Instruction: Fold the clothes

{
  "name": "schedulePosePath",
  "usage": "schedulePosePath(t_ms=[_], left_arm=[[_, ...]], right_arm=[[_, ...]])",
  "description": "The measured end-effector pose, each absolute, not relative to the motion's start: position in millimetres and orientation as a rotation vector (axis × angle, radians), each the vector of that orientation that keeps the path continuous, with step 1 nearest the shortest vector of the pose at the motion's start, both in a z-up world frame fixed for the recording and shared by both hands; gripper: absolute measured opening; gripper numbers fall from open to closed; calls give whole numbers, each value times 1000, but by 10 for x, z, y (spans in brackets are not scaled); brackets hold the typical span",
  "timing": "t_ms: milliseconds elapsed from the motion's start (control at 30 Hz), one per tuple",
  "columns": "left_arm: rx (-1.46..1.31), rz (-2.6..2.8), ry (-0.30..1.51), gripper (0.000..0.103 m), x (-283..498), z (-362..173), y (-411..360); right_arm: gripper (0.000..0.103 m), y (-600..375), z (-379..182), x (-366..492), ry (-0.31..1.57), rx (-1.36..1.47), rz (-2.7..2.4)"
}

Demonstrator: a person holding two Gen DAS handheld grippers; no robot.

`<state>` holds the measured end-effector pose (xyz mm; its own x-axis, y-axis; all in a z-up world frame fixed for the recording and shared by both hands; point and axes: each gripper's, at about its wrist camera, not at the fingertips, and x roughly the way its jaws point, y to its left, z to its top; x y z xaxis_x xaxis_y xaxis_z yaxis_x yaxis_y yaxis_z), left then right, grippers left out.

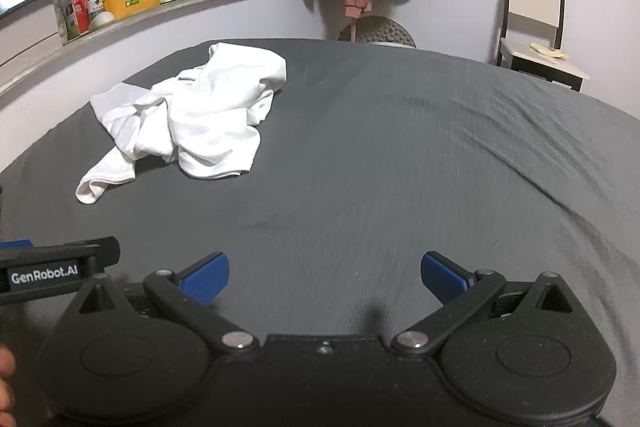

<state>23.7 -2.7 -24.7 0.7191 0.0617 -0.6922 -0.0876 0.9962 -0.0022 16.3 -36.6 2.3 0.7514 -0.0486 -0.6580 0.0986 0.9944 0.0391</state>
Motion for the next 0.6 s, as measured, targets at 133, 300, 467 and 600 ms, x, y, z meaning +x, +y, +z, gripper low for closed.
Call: schedulePosePath(t_ms=[133, 300, 467, 600], left_arm=[[-39, 88, 780, 103, 268, -315, -42], [-22, 97, 787, 103, 291, -365, -66], [2, 115, 752, 103, 361, -321, -40], [33, 131, 673, 103, 416, -218, -4]], right_arm=[[103, -368, -46, 176, 728, 77, -79], [103, -371, -97, 182, 733, 81, -75], [103, -385, -107, 202, 728, 96, -68], [103, -418, -114, 256, 731, 106, -80]])
